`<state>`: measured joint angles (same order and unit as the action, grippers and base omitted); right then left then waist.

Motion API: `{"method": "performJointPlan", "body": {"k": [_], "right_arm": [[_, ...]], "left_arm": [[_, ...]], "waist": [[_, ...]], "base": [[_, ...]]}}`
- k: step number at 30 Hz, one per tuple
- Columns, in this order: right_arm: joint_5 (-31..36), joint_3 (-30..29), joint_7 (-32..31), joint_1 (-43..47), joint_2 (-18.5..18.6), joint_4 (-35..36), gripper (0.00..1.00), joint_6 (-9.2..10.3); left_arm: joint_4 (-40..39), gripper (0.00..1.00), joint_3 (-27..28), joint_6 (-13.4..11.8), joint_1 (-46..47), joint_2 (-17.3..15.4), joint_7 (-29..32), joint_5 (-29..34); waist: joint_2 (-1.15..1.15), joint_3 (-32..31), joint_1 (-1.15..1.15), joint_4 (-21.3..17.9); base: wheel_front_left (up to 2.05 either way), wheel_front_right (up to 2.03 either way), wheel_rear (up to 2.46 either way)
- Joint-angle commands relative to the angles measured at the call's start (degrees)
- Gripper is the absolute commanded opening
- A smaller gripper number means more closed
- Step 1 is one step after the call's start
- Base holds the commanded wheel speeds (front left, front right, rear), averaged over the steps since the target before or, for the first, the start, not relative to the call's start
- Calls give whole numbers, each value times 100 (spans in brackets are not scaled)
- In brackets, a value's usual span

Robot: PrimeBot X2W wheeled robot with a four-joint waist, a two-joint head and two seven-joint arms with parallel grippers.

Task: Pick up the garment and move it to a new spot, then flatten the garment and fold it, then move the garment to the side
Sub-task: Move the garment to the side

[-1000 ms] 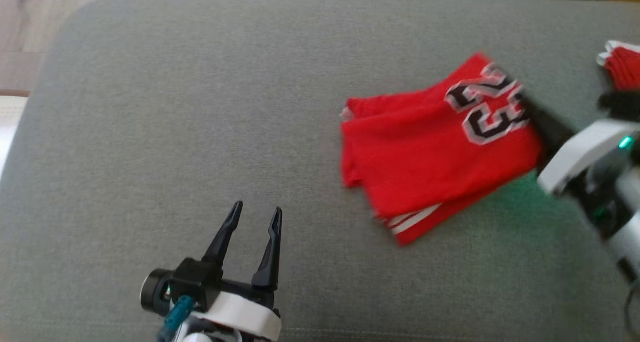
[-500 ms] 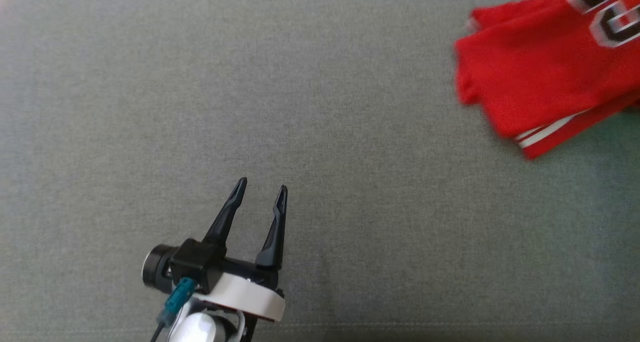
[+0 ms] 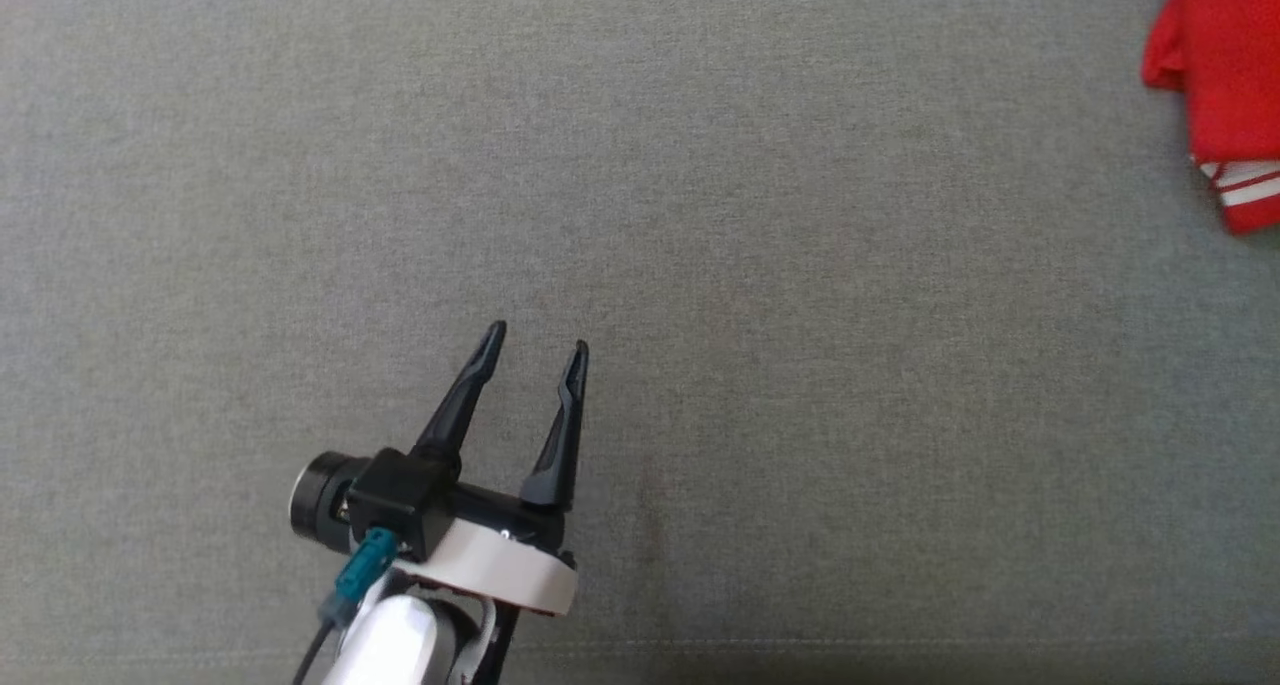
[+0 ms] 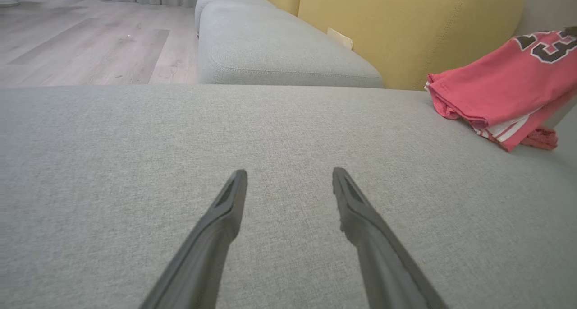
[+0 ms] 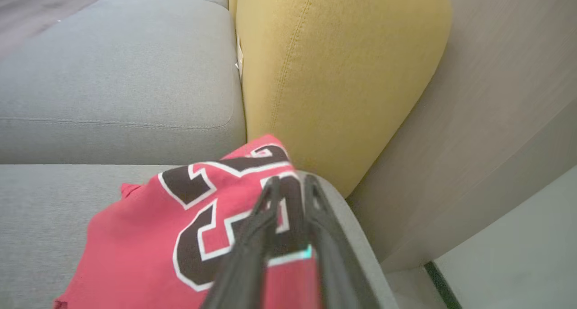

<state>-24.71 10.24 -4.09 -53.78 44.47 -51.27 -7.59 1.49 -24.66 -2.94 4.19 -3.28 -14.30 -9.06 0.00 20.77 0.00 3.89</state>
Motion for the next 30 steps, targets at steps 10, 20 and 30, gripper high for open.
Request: {"method": "performJointPlan", "body": {"k": [10, 20, 30], "right_arm": [[1883, -990, 905, 577, -1269, 489, 100, 10], [762, -452, 1716, 2342, -3044, 1332, 100, 10], [639, -28, 1906, 3890, -3608, 2670, 100, 10]], "left_arm": [[-154, 100, 461, 30, 98, 40, -70, 72], [26, 100, 908, -191, -285, 40, -70, -132], [175, 100, 1218, -391, -845, 40, -70, -342]], "waist": [[0, -292, 0, 61], [0, -1307, 0, -88], [0, -2193, 0, -214]], "base": [[0, 0, 0], [0, 0, 0], [0, 0, 0]]}}
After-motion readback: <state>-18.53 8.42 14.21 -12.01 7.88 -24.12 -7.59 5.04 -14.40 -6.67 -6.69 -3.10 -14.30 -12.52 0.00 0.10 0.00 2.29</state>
